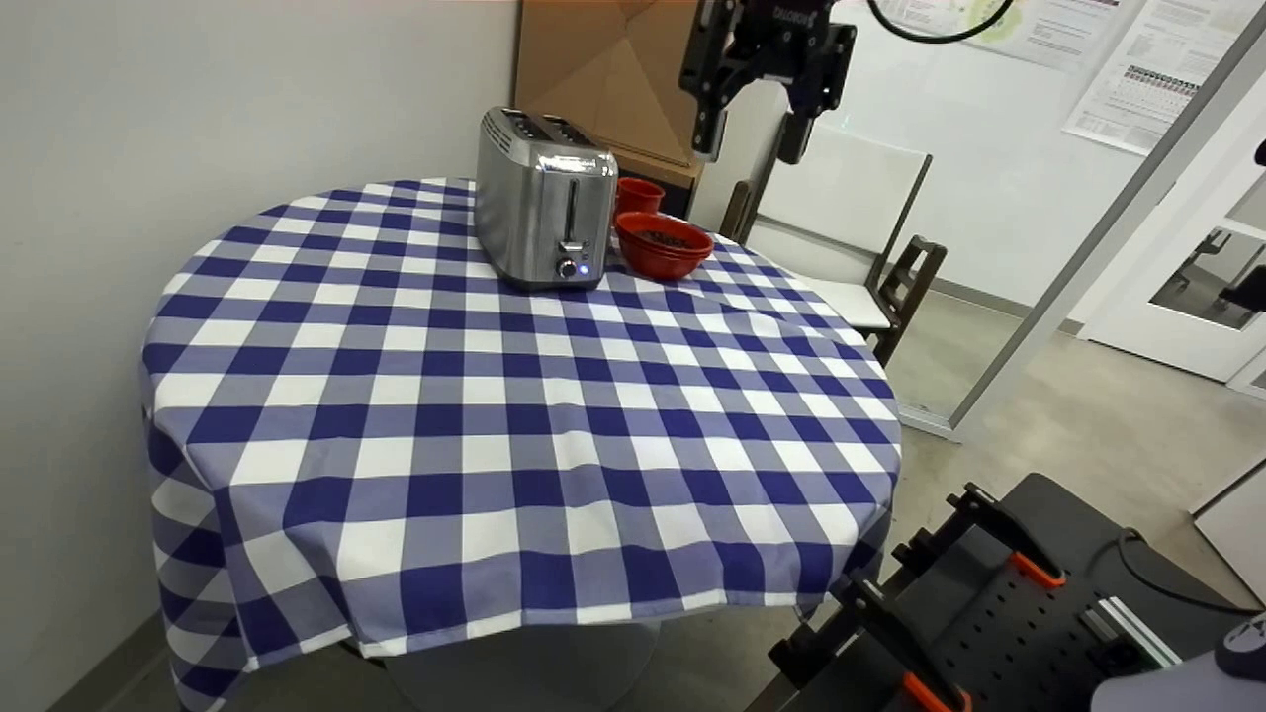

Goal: Push down on the button on the toaster.

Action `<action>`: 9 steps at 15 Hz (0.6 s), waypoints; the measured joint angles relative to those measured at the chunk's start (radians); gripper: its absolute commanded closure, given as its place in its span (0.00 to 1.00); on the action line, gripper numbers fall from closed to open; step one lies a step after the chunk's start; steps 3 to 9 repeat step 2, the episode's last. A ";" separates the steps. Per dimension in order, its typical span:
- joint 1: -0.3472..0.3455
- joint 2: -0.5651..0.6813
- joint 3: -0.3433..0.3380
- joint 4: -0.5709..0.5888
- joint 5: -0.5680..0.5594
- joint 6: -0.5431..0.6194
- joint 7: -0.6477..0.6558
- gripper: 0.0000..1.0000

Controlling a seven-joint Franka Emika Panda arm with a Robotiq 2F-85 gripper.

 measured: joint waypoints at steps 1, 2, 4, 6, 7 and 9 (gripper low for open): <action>0.000 -0.008 0.000 -0.003 0.001 0.000 0.000 0.00; 0.000 -0.002 0.000 -0.001 0.001 0.000 0.000 0.00; 0.000 -0.002 0.000 -0.001 0.001 0.000 0.000 0.00; 0.000 -0.002 0.000 -0.001 0.001 0.000 0.000 0.00; 0.000 -0.002 0.000 -0.001 0.001 0.000 0.000 0.00; 0.000 -0.002 0.000 -0.001 0.001 0.000 0.000 0.00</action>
